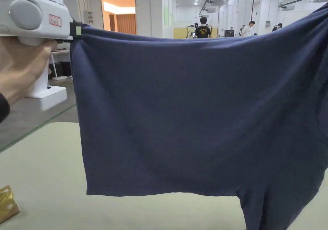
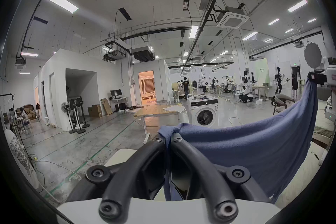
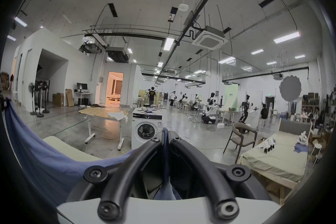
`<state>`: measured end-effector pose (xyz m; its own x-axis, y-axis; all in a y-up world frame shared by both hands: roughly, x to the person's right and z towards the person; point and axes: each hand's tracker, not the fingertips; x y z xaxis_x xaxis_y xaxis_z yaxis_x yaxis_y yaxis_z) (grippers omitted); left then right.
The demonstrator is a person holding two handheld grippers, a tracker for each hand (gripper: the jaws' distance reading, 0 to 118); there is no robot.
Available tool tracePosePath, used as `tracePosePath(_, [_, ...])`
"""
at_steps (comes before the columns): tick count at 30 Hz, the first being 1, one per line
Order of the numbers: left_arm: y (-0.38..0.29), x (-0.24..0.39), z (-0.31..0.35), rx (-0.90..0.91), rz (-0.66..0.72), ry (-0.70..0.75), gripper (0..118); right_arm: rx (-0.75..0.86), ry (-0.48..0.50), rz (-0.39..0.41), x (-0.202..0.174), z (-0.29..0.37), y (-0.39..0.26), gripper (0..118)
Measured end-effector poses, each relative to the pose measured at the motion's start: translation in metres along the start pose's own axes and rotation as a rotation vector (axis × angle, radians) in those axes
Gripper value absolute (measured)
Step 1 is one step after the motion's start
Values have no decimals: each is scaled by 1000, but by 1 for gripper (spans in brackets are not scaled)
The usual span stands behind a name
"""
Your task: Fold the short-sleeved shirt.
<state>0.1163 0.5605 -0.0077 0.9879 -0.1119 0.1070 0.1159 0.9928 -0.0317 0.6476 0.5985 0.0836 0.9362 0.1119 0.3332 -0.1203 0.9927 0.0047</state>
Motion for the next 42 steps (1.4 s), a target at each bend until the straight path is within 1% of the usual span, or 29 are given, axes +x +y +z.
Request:
tracePosePath(1, [3, 1, -8, 3, 4, 3, 0, -11, -3, -32, 0, -8, 2, 1])
tracePosePath(3, [5, 3, -22, 1, 10, 13, 0, -13, -5, -58, 1, -23, 6, 1])
tracePosePath(7, [4, 6, -27, 12, 39, 18, 0, -7, -25, 1, -4, -42, 10, 1])
tracePosePath(8, [3, 6, -30, 14, 48, 22, 0, -5, -26, 5, -3, -45, 11, 1])
tracePosePath(9, [1, 17, -20, 10, 50, 23, 0, -8, -33, 7, -3, -49, 11, 1])
tracePosePath(10, [-1, 23, -19, 5, 49, 24, 0, -5, -30, -12, -1, -53, 9, 1])
tracePosePath(12, [-9, 28, -22, -6, 39, 18, 0, -17, -25, -18, 0, -62, 5, 1])
tracePosePath(13, [-15, 28, -25, -16, 43, 18, 0, -14, -19, -27, 1, -63, -4, 1])
tracePosePath(15, [-31, 32, -27, -38, 48, -5, 0, -46, -16, -9, 0, -67, -18, 1])
tracePosePath(16, [-43, 34, -28, -78, 65, -14, 0, -61, -9, -2, 0, -69, -29, 1])
tracePosePath(21, [-101, 36, -29, -185, 113, -50, 0, -155, 49, -42, 7, -70, -87, 1])
tracePosePath(25, [-140, 33, -19, -238, 135, -73, 0, -214, 56, -24, 19, -63, -126, 1])
tracePosePath(26, [-146, 31, -17, -246, 141, -81, 0, -223, 60, -44, 25, -58, -134, 1])
tracePosePath(29, [-163, 31, 5, -256, 146, -99, 0, -226, 96, -68, 35, -23, -158, 1])
tracePosePath(31, [-177, 32, 27, -261, 152, -127, 0, -231, 118, -45, 40, 7, -176, 1])
tracePosePath(32, [-186, 33, 42, -251, 149, -139, 0, -240, 128, -12, 43, 22, -185, 1])
tracePosePath(33, [-194, 33, 56, -244, 168, -150, 0, -238, 132, -9, 48, 35, -193, 1])
tracePosePath(35, [-215, 33, 91, -224, 238, -204, 0, -230, 157, -34, 56, 76, -213, 1])
tracePosePath(37, [-234, 34, 125, -223, 264, -236, 0, -218, 163, -84, 65, 113, -233, 1])
tracePosePath(38, [-246, 35, 143, -213, 280, -244, 0, -225, 174, -94, 71, 132, -244, 1])
tracePosePath(39, [-255, 36, 158, -219, 276, -250, 0, -226, 174, -100, 73, 153, -253, 1])
tracePosePath(42, [-286, 44, 210, -235, 239, -275, 0, -269, 181, -168, 84, 212, -291, 1])
